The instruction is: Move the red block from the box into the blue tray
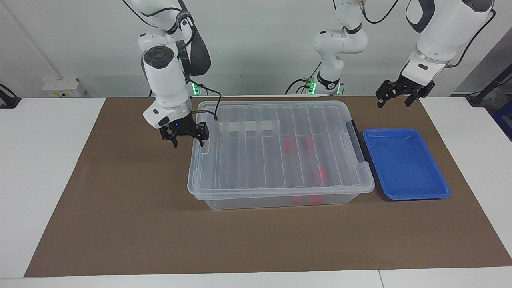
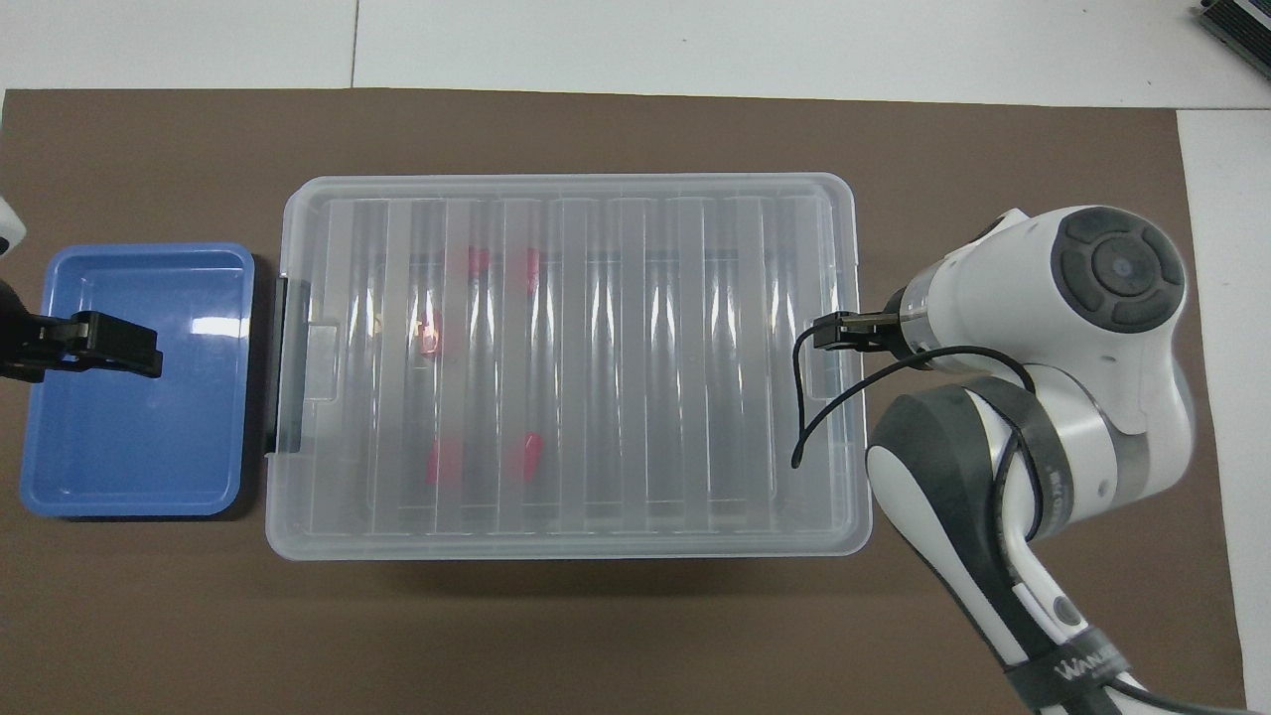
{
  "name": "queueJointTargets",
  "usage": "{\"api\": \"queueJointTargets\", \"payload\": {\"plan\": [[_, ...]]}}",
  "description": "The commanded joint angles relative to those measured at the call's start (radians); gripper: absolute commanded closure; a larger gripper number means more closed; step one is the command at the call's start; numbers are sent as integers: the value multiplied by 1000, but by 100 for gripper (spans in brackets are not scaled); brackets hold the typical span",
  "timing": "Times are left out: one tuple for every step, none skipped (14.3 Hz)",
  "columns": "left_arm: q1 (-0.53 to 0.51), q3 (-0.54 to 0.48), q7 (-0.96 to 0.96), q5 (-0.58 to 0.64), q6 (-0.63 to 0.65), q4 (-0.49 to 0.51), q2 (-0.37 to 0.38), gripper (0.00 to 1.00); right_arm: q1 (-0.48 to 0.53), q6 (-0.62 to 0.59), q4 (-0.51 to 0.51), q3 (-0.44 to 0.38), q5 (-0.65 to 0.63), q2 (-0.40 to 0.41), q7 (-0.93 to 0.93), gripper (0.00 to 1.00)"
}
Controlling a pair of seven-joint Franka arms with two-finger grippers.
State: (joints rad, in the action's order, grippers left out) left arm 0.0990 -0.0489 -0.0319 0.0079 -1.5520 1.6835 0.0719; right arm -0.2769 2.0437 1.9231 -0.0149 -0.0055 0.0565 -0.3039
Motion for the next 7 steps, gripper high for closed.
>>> {"api": "queueJointTargets", "payload": {"plan": [[1, -5, -8, -13, 12, 1, 14, 0, 19, 1, 20, 0, 4, -17, 35, 5], [1, -5, -8, -14, 13, 1, 14, 0, 25, 1, 23, 0, 4, -17, 37, 5], [1, -5, -8, -13, 13, 1, 14, 0, 27, -2, 24, 0, 4, -18, 40, 5], [1, -5, -8, -13, 12, 1, 14, 0, 34, -8, 24, -2, 4, -18, 46, 5], [1, -5, -8, -13, 12, 1, 14, 0, 51, -8, 24, 0, 4, -18, 54, 5], [1, -5, -8, -13, 12, 1, 14, 0, 59, -8, 24, -2, 4, -18, 69, 5], [1, -5, -8, -13, 12, 1, 14, 0, 77, -10, 24, 0, 4, -18, 97, 4]]}}
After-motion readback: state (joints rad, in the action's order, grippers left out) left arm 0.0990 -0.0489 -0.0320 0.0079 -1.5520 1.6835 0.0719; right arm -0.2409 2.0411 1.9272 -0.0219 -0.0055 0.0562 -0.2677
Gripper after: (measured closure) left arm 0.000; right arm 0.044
